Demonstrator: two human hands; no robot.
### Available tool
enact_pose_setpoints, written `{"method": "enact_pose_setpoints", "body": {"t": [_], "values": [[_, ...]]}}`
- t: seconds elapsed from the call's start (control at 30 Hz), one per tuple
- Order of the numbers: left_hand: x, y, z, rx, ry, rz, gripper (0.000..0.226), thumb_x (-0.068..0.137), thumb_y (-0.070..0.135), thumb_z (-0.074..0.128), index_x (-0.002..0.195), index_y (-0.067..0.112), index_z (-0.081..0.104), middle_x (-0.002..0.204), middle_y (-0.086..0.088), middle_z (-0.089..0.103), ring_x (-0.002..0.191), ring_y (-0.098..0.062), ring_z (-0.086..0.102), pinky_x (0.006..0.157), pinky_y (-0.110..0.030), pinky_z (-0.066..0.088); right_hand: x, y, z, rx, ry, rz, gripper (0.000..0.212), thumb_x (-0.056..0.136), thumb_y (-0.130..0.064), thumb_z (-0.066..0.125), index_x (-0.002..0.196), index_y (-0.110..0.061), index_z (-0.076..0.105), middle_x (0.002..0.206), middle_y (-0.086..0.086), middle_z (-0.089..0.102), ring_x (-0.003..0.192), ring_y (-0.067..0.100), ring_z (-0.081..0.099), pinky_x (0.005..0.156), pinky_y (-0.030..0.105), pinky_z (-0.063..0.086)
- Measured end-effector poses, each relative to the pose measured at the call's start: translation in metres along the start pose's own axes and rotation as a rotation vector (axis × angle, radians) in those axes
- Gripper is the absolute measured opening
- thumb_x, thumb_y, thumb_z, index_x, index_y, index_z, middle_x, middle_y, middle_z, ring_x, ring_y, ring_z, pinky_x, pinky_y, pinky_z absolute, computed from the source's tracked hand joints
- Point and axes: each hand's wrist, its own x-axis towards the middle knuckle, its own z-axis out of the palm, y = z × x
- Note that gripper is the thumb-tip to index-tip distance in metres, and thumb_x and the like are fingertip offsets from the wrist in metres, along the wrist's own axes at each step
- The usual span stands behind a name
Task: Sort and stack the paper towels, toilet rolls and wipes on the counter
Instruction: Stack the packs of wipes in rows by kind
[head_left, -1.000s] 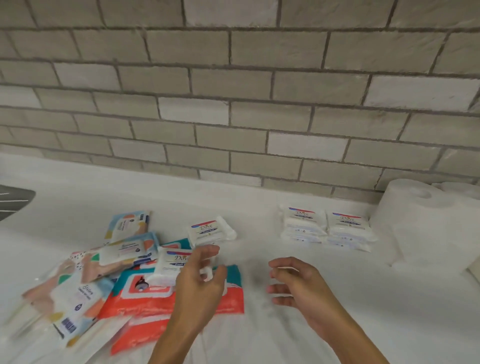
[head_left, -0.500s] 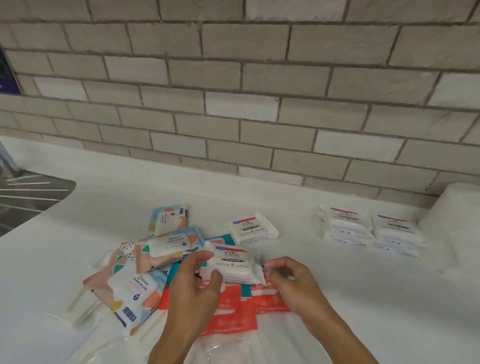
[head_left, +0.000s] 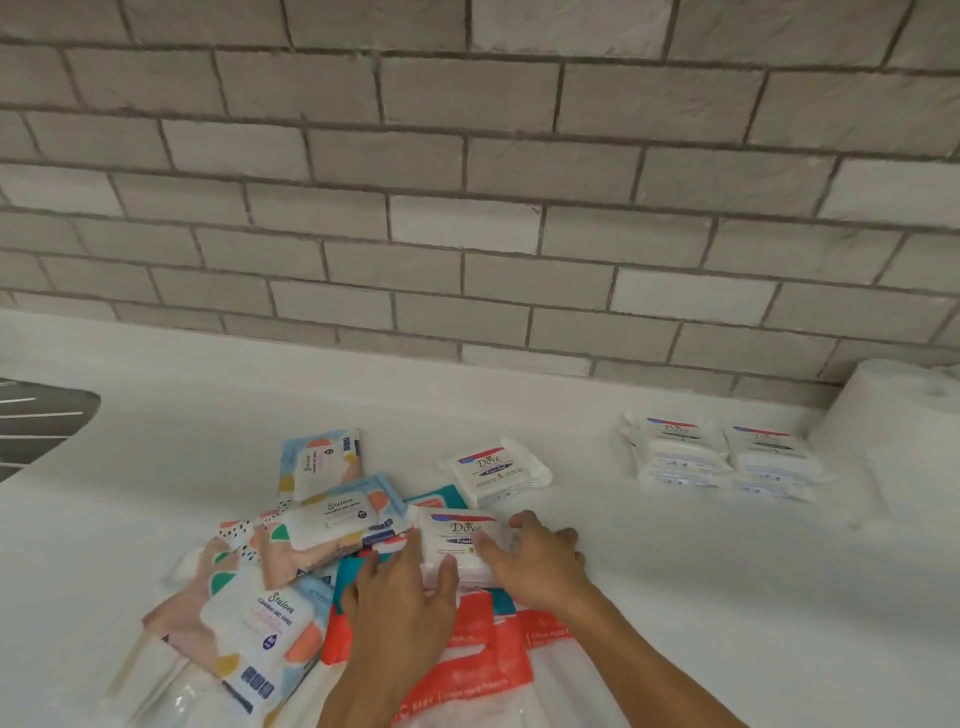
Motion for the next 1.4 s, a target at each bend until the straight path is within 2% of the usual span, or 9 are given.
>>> {"method": "enact_pose_setpoints", "body": {"t": [0.2, 0.4, 0.57, 0.73, 0.83, 1.03, 1.1, 1.27, 1.4], "values": [[-0.01, 0.004, -0.002, -0.006, -0.069, -0.006, 0.064, 0.1, 0.054, 0.03, 0.156, 0.026, 0.017, 0.156, 0.008, 0.036, 0.151, -0.025, 0.005, 0.12, -0.049, 0.007, -0.01, -0.006, 0.016, 0.248, 0.101, -0.099, 0.037, 0.085, -0.054, 0.06, 0.113, -0.031, 0.052, 0.116, -0.009, 0.069, 0.108, 0.015, 0.064, 0.099, 0.039, 0.049], [-0.01, 0.0, -0.002, -0.155, 0.0, -0.032, 0.062, 0.099, 0.052, 0.035, 0.155, 0.032, 0.016, 0.152, 0.008, 0.041, 0.15, -0.021, 0.012, 0.118, -0.045, 0.008, -0.02, -0.011, 0.015, 0.624, 0.199, -0.167, 0.042, 0.086, -0.026, 0.074, 0.122, -0.027, 0.053, 0.117, -0.012, 0.062, 0.104, 0.008, 0.062, 0.072, 0.011, 0.054], [-0.02, 0.009, -0.003, -0.234, 0.033, -0.021, 0.069, 0.09, 0.062, 0.023, 0.153, 0.036, 0.014, 0.153, 0.007, 0.037, 0.149, -0.021, 0.013, 0.117, -0.046, 0.008, -0.026, -0.014, 0.008, 0.908, 0.229, -0.195, 0.034, 0.085, -0.005, 0.073, 0.105, -0.026, 0.057, 0.111, -0.01, 0.061, 0.096, 0.006, 0.064, 0.062, 0.014, 0.055], [-0.016, 0.005, -0.008, -0.486, 0.091, -0.004, 0.053, 0.089, 0.063, 0.04, 0.138, 0.062, 0.019, 0.146, 0.007, 0.047, 0.133, -0.023, 0.045, 0.109, -0.055, 0.037, -0.027, -0.012, 0.002, 1.12, 0.173, -0.107, 0.039, 0.081, -0.006, 0.077, 0.113, -0.023, 0.063, 0.117, -0.001, 0.066, 0.093, 0.016, 0.07, 0.064, 0.028, 0.061], [-0.014, 0.011, -0.022, -0.844, 0.084, -0.089, 0.046, 0.097, 0.037, 0.053, 0.135, 0.054, 0.033, 0.138, 0.005, 0.053, 0.114, -0.021, 0.061, 0.092, -0.049, 0.055, -0.028, -0.01, 0.002, 1.171, 0.127, -0.093, 0.038, 0.08, -0.009, 0.079, 0.112, -0.025, 0.065, 0.114, -0.001, 0.07, 0.091, 0.02, 0.073, 0.067, 0.034, 0.062], [0.001, 0.007, -0.041, -1.323, -0.108, -0.346, 0.045, 0.093, 0.022, 0.063, 0.134, 0.022, 0.045, 0.112, -0.011, 0.067, 0.09, -0.031, 0.07, 0.064, -0.044, 0.06, -0.038, -0.015, 0.005, 1.102, 0.025, -0.162, 0.037, 0.078, -0.015, 0.081, 0.11, -0.029, 0.067, 0.112, -0.004, 0.071, 0.097, 0.018, 0.072, 0.079, 0.043, 0.061], [0.003, 0.003, -0.04, -1.278, -0.099, -0.334, 0.041, 0.091, 0.018, 0.067, 0.127, 0.016, 0.048, 0.107, -0.013, 0.069, 0.085, -0.031, 0.072, 0.054, -0.039, 0.059, -0.04, -0.017, 0.005, 1.053, 0.028, -0.19, 0.035, 0.079, -0.017, 0.08, 0.108, -0.031, 0.067, 0.109, -0.008, 0.071, 0.096, 0.015, 0.071, 0.078, 0.038, 0.062], [0.007, -0.002, -0.035, -1.146, -0.036, -0.314, 0.04, 0.086, 0.02, 0.072, 0.121, 0.013, 0.053, 0.099, -0.012, 0.071, 0.084, -0.032, 0.073, 0.076, -0.053, 0.059, -0.029, -0.022, -0.005, 0.833, -0.018, -0.221, 0.026, 0.085, -0.024, 0.075, 0.108, -0.034, 0.065, 0.112, -0.01, 0.066, 0.094, 0.009, 0.068, 0.067, 0.02, 0.059], [0.014, -0.003, -0.034, -1.045, 0.038, -0.307, 0.047, 0.088, 0.027, 0.069, 0.128, 0.019, 0.047, 0.088, 0.001, 0.063, 0.074, -0.022, 0.067, 0.059, -0.036, 0.056, 0.006, -0.023, -0.021, 0.623, 0.05, -0.231, 0.008, 0.087, -0.026, 0.069, 0.096, -0.025, 0.071, 0.101, -0.012, 0.069, 0.095, 0.009, 0.067, 0.076, 0.018, 0.053]]}}
